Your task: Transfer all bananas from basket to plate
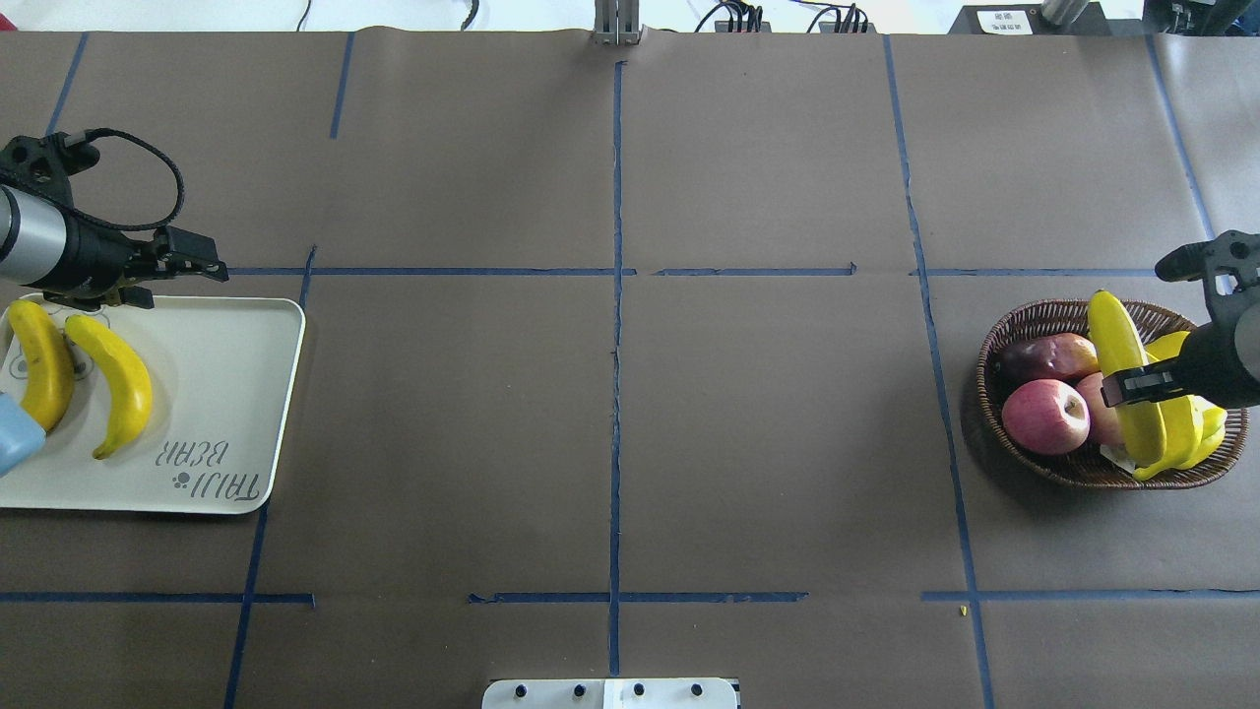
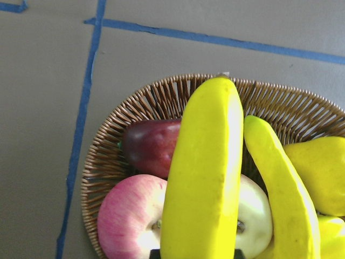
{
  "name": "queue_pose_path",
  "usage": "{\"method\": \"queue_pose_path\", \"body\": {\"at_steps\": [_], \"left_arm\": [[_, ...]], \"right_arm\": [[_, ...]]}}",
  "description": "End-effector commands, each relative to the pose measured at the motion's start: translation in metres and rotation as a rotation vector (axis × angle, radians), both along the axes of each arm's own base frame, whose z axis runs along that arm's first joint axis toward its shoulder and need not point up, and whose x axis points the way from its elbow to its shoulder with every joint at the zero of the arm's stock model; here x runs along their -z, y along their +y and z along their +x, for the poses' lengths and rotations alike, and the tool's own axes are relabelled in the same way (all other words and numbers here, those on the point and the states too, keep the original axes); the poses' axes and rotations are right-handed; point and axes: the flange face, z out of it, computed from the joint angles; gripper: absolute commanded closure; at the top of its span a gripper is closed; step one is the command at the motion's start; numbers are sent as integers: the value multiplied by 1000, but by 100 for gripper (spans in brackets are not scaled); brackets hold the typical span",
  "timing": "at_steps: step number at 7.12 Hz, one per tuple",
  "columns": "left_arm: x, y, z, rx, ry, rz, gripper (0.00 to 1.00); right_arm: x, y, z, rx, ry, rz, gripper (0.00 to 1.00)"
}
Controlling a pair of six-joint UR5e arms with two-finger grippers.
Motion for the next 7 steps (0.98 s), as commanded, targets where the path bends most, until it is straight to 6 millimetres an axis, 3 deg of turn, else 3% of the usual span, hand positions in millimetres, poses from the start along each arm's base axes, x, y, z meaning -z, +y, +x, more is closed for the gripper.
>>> {"method": "queue_pose_path", "body": {"at_steps": [1, 3, 4, 5, 6, 7], "left_arm": [[5, -1, 2, -3, 7, 8, 0], [39, -11, 9, 29, 61, 6, 0], [76, -18, 18, 43, 137, -14, 0], [126, -32, 35, 74, 237, -69, 1], [159, -20, 60, 53, 295, -92, 1], [180, -14, 71, 51, 341, -109, 1]], "right_arm": [[58, -12, 2, 35, -111, 118, 99], [133, -35, -29, -8, -313, 41, 99], [188, -50, -50, -72, -419, -14, 99], [239, -57, -87, -87, -526, -52, 99], [251, -54, -124, -107, -644, -80, 99], [243, -36, -169, -159, -775, -75, 99]]}}
